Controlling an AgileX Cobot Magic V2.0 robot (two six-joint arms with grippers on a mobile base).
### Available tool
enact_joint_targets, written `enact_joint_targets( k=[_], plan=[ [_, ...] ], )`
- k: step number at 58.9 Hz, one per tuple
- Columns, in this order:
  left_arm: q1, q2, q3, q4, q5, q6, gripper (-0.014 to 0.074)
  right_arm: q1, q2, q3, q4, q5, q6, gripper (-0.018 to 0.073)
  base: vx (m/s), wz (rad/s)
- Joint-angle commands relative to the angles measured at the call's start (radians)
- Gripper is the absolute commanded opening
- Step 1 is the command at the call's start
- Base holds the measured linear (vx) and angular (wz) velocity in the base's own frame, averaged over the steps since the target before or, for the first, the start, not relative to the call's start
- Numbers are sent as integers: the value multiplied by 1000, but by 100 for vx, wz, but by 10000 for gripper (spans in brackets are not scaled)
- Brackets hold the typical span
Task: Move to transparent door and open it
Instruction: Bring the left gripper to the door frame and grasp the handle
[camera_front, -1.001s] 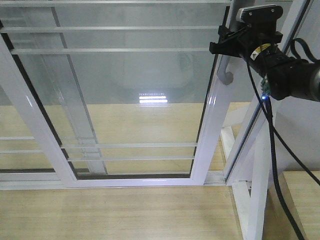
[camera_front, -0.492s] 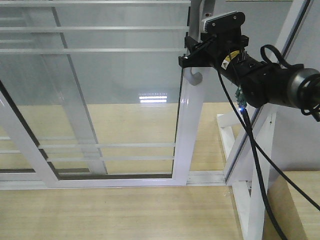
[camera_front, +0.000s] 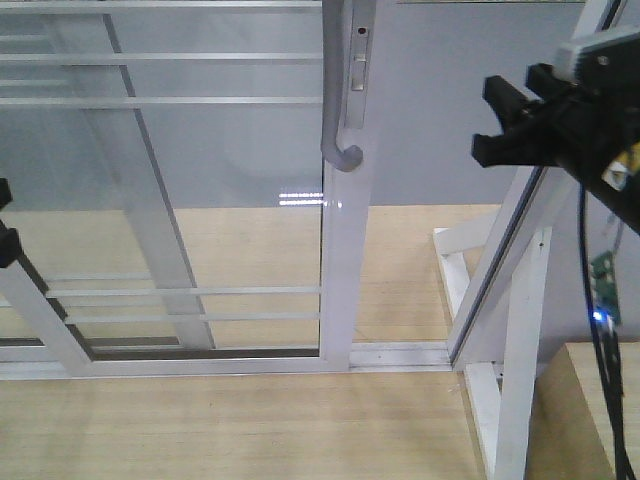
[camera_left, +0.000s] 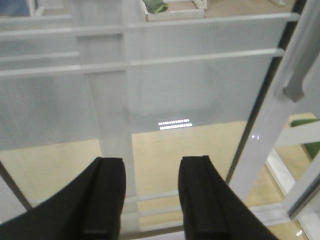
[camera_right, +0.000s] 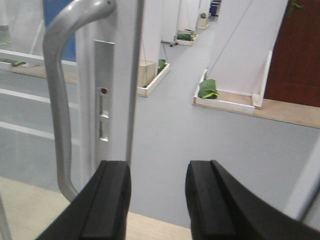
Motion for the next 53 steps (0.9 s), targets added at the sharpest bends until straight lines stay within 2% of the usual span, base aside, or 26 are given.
enact_joint_targets(
  k=[1,6,12,19,23,34,53],
  plan=[
    [-55,67,-33,-7,-147,4,399,-24,-169,37,1,49,-11,344,0,0],
    [-130,156,-34,-6,-292,4,399,-26,-298,82,-7,170,-11,344,0,0],
    [-208,276,-35,12,-517,4,405,-26,-408,114,-7,271,-11,344,0,0],
    [-276,453,-41,72,-795,-8,447,-26,-474,128,-7,338,-11,344,0,0],
    [-296,539,-71,72,-872,-30,477,-26,-481,130,-7,349,-10,344,0,0],
    [-310,733,-244,81,-943,-67,524,-26,-481,130,-7,348,-10,344,0,0],
    [-328,956,-566,110,-925,-138,525,-26,-481,130,-7,350,-10,344,0,0]
  ],
)
